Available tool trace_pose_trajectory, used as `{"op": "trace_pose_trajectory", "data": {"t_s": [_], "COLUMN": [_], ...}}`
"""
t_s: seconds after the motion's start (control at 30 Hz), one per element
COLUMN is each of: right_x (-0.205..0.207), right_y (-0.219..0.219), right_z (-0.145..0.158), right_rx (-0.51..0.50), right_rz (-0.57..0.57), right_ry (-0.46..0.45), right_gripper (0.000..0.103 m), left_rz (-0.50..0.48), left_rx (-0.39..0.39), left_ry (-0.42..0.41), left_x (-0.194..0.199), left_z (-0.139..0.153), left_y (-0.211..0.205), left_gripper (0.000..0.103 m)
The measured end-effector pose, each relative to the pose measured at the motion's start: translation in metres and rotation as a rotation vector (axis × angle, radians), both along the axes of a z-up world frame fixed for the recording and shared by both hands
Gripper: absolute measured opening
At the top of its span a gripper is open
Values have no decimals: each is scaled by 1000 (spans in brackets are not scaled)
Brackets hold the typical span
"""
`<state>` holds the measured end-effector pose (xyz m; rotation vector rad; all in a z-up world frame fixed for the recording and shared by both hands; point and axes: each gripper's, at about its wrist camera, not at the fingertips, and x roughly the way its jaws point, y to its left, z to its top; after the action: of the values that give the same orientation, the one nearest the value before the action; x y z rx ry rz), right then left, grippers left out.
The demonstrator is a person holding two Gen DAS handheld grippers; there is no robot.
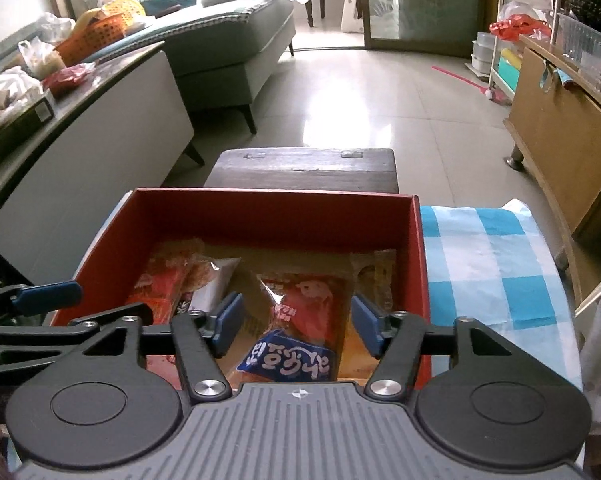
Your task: Organize snacks
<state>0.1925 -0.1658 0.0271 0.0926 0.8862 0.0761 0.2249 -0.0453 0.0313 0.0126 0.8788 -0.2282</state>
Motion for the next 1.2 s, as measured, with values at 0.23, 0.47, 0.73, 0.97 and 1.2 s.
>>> {"op": "trace_pose_trajectory", "data": {"t_s": [0.23,0.47,0.73,0.97,1.2], "right_x": [-24,-41,-63,-83,-91], "right_y": [-4,-11,-11,-23,-46], "right_z": [9,12,7,-2,-14], "right_rx": [1,8,-9,-3,10], "right_rz": [5,1,18,29,15], "right_ry": [-10,-1,29,75,131], "right_gripper": [75,80,87,88,91], "left_rz": [-26,-56,-136,-268,-366], "left_rx": [4,15,45,100,132], "left_ry": [-8,-22,9,75,123], "left_x": [-19,-38,-63,-86,-91], "left_z": [5,9,2,-22,-46], "left_y": [-2,-4,-4,-13,-33], "left_gripper": [65,65,65,65,71]}}
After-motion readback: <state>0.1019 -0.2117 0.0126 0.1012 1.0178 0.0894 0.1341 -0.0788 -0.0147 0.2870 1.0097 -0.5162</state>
